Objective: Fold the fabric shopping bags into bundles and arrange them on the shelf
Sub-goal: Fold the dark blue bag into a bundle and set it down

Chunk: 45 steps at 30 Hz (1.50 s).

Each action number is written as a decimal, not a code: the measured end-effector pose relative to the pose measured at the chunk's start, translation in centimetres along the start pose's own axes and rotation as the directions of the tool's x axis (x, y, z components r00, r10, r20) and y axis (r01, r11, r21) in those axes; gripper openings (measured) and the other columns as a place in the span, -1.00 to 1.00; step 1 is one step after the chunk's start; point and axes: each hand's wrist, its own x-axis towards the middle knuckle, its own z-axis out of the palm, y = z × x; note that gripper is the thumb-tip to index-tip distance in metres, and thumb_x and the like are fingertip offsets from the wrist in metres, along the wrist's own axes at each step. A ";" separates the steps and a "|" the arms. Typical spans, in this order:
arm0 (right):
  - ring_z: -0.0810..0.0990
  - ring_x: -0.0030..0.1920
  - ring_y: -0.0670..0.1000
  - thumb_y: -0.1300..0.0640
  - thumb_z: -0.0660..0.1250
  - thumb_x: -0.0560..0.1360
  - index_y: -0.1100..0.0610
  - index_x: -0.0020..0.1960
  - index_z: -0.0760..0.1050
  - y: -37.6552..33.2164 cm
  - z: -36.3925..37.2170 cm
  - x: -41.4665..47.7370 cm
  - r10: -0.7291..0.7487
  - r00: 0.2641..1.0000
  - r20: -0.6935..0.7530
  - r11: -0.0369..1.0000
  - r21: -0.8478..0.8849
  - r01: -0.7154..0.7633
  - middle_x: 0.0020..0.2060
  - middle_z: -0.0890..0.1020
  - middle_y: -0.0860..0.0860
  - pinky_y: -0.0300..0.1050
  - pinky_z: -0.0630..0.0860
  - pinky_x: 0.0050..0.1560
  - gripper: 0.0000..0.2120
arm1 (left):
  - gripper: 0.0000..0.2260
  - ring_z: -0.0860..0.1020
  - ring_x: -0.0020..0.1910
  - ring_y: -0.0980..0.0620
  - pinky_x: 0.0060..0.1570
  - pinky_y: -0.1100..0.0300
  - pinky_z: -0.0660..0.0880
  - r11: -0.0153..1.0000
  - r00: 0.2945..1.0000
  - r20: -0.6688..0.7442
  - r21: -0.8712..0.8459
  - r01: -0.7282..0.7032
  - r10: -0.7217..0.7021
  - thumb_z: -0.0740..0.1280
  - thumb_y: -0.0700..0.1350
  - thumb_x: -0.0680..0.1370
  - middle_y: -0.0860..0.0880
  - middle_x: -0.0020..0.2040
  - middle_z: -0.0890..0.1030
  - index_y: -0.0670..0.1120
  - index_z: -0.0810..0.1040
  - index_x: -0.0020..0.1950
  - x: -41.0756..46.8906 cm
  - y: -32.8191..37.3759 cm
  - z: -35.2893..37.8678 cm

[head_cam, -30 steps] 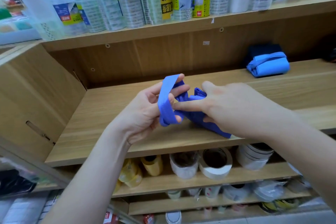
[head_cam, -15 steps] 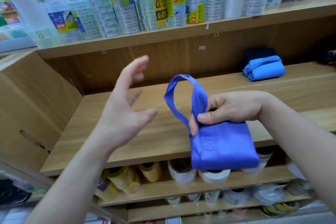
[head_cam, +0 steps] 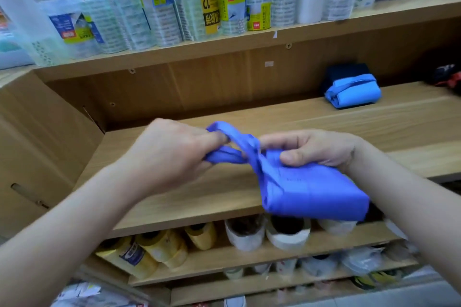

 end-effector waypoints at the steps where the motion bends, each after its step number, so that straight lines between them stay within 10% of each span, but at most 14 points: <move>1: 0.67 -0.09 -0.05 0.04 0.50 0.40 -0.05 0.33 0.53 -0.4 -0.3 -0.5 -0.015 0.995 -0.099 1.000 -0.029 0.012 0.02 0.66 0.05 -0.17 0.62 -0.07 -0.50 | -0.72 0.54 -0.48 -0.14 -0.54 0.06 0.46 0.996 0.995 0.070 0.057 0.062 -0.066 0.15 0.07 0.50 0.03 -0.41 0.55 -0.05 0.54 -0.22 -0.2 -0.5 -0.8; 7: 0.68 -0.05 0.12 0.18 0.48 0.44 -0.40 0.41 0.22 -3.6 1.5 -2.0 -0.191 0.908 -0.373 0.839 -0.543 -0.046 -0.01 0.68 0.14 0.03 0.64 -0.02 -0.23 | -0.76 0.53 -0.44 0.06 -0.42 0.30 0.41 0.846 0.911 0.241 -0.348 0.404 -0.336 0.06 -0.09 0.61 0.17 -0.37 0.57 0.17 0.48 0.00 -0.1 -0.7 -2.5; 9: 0.66 -0.06 0.03 0.16 0.50 0.45 -0.58 0.37 0.05 -4.6 3.0 -1.8 -0.223 0.894 -0.389 0.584 -0.788 -0.197 -0.07 0.66 -0.02 -0.04 0.60 0.02 -0.10 | -0.70 0.62 -0.41 0.03 -0.47 0.22 0.53 0.683 0.853 0.324 -0.511 0.522 -0.410 0.11 -0.18 0.67 0.14 -0.18 0.66 0.22 0.51 0.08 0.4 -0.3 -1.9; 12: 0.55 -0.14 0.01 0.12 0.44 0.48 -0.62 0.30 -0.34 -5.0 4.9 -0.8 -0.298 0.892 -0.340 -0.093 -0.919 -0.382 -0.10 0.50 -0.12 0.03 0.55 -0.04 0.06 | -0.69 0.63 -0.44 -0.01 -0.56 0.23 0.46 0.457 0.799 0.474 -0.656 0.600 -0.370 0.23 -0.27 0.63 0.01 -0.13 0.72 0.10 0.57 0.20 1.3 0.1 -1.5; 15: 0.44 -0.32 -0.02 0.13 0.35 0.53 -0.58 0.31 -0.42 -4.4 5.9 -0.1 -0.317 0.914 -0.252 -0.309 -0.884 -0.351 -0.13 0.29 -0.07 0.03 0.54 -0.17 0.02 | -0.68 0.56 -0.49 0.04 -0.59 0.32 0.36 0.249 0.750 0.615 -0.707 0.662 -0.244 0.43 -0.26 0.50 -0.03 -0.18 0.71 0.08 0.60 0.18 1.8 0.0 -1.9; 18: 0.42 -0.25 -0.07 0.07 0.37 0.53 -0.54 0.38 -0.24 -4.2 5.1 0.3 -0.331 0.908 -0.258 -0.211 -0.918 -0.337 -0.13 0.27 -0.11 -0.04 0.48 -0.11 -0.10 | -0.62 0.50 -0.51 0.09 -0.59 0.33 0.33 0.183 0.741 0.644 -0.718 0.671 -0.192 0.57 -0.12 0.36 -0.12 -0.22 0.68 0.05 0.63 0.15 2.2 -0.3 -1.8; 22: 0.49 -0.05 -0.13 0.06 0.51 0.41 -0.32 0.31 0.37 -4.0 3.7 0.9 -0.423 0.841 -0.336 0.169 -0.942 -0.292 -0.05 0.48 -0.21 -0.09 0.46 0.03 -0.41 | -0.55 0.52 -0.47 0.09 -0.49 0.29 0.41 0.226 0.758 0.621 -0.723 0.652 -0.200 0.56 -0.02 0.37 -0.10 -0.26 0.65 0.05 0.57 0.23 3.7 0.1 -2.2; 33: 0.56 -0.21 -0.22 0.19 0.48 0.45 -0.03 0.01 0.50 -1.3 2.2 -0.9 -0.386 0.825 -0.412 0.671 -0.740 -0.056 -0.20 0.60 -0.21 -0.36 0.45 -0.19 -0.77 | -0.72 0.60 -0.28 0.12 -0.16 0.12 0.55 0.794 0.886 0.373 -0.430 0.429 -0.277 0.22 0.12 0.60 0.07 -0.30 0.64 0.04 0.66 -0.12 1.7 0.1 -2.1; 39: 0.62 -0.19 -0.05 0.18 0.45 0.35 0.02 -0.05 0.54 -1.1 1.8 -1.6 -0.354 0.822 -0.447 0.913 -0.354 0.201 -0.17 0.64 0.02 -0.19 0.56 -0.21 -0.80 | -0.63 0.56 -0.07 0.09 0.10 0.25 0.43 0.426 0.930 0.289 -0.829 0.362 -0.228 0.55 0.04 0.30 0.04 -0.20 0.59 -0.05 0.36 -0.27 0.6 0.6 -0.7; 42: 0.65 -0.22 -0.04 0.22 0.40 0.37 0.12 0.03 0.50 -0.8 2.0 -1.7 -0.307 0.834 -0.459 0.951 -0.172 0.256 -0.17 0.65 0.05 -0.19 0.59 -0.25 -0.76 | -0.53 0.47 -0.29 0.08 -0.20 0.28 0.46 0.009 0.905 0.257 -0.961 0.277 -0.338 0.67 -0.02 0.14 0.04 -0.36 0.43 0.02 0.37 -0.27 0.5 2.1 1.5; 45: 0.66 -0.23 -0.04 0.23 0.33 0.40 0.14 0.05 0.47 0.1 2.6 -1.3 -0.299 0.827 -0.475 0.950 -0.069 0.304 -0.17 0.66 0.05 -0.20 0.58 -0.26 -0.77 | -0.54 0.29 -0.38 0.10 -0.30 0.30 0.31 -0.200 0.851 0.251 -0.964 0.176 -0.461 0.68 0.06 0.12 0.04 -0.37 0.33 0.06 0.41 -0.28 1.0 3.4 3.0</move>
